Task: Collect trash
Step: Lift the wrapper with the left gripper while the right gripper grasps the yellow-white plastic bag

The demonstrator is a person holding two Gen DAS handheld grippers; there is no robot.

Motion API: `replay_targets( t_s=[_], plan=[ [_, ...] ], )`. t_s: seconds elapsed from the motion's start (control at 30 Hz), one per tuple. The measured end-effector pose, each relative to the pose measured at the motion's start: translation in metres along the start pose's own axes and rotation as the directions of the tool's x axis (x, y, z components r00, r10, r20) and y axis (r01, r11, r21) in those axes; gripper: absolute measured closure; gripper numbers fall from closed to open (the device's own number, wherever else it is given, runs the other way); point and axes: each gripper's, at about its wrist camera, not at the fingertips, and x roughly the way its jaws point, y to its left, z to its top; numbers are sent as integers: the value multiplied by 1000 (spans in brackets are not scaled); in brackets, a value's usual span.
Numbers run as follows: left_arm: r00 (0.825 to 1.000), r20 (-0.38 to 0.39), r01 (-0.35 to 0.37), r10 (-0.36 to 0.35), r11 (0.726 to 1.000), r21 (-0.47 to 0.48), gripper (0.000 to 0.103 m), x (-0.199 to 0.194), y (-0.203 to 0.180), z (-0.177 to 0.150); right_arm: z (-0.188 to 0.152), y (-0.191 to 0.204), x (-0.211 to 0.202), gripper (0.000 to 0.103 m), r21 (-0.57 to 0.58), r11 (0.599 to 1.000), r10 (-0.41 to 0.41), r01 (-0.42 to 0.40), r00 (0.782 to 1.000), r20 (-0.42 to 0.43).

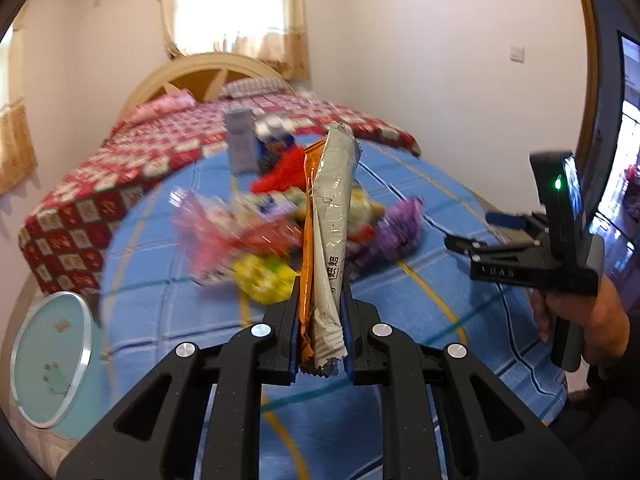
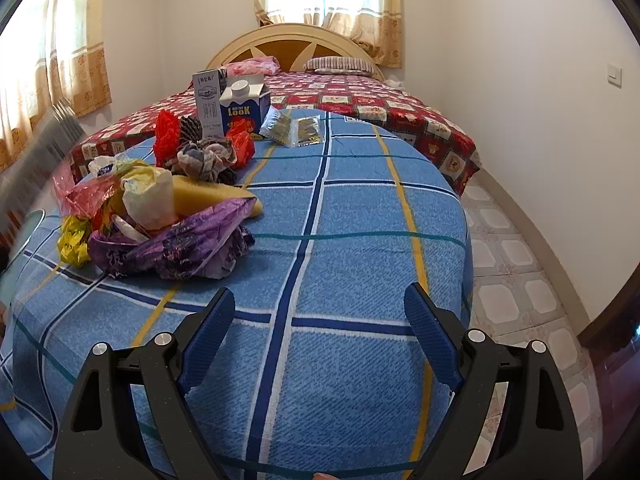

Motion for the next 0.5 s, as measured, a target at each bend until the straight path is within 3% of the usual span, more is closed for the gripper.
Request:
replay_targets(
  t_s=[0.1, 0.17, 0.3, 0.5],
  plan=[
    [997, 35, -73, 74, 997, -36, 87, -15, 22, 10, 9, 5, -3, 18, -4, 1000, 13, -12, 1000, 15],
    [985, 49, -165, 168, 985, -52, 87, -24, 40, 12, 20, 14, -7, 18, -12, 999, 40, -40, 998, 40],
    [962, -8, -273, 274, 953, -132, 87, -25, 85, 6, 39, 36, -10, 24, -19, 994, 104, -103, 992, 72],
    [944, -54, -331, 327, 927, -179, 87, -26, 122, -4, 49, 75, 5, 38, -59, 982, 183, -180, 982, 54]
  ],
)
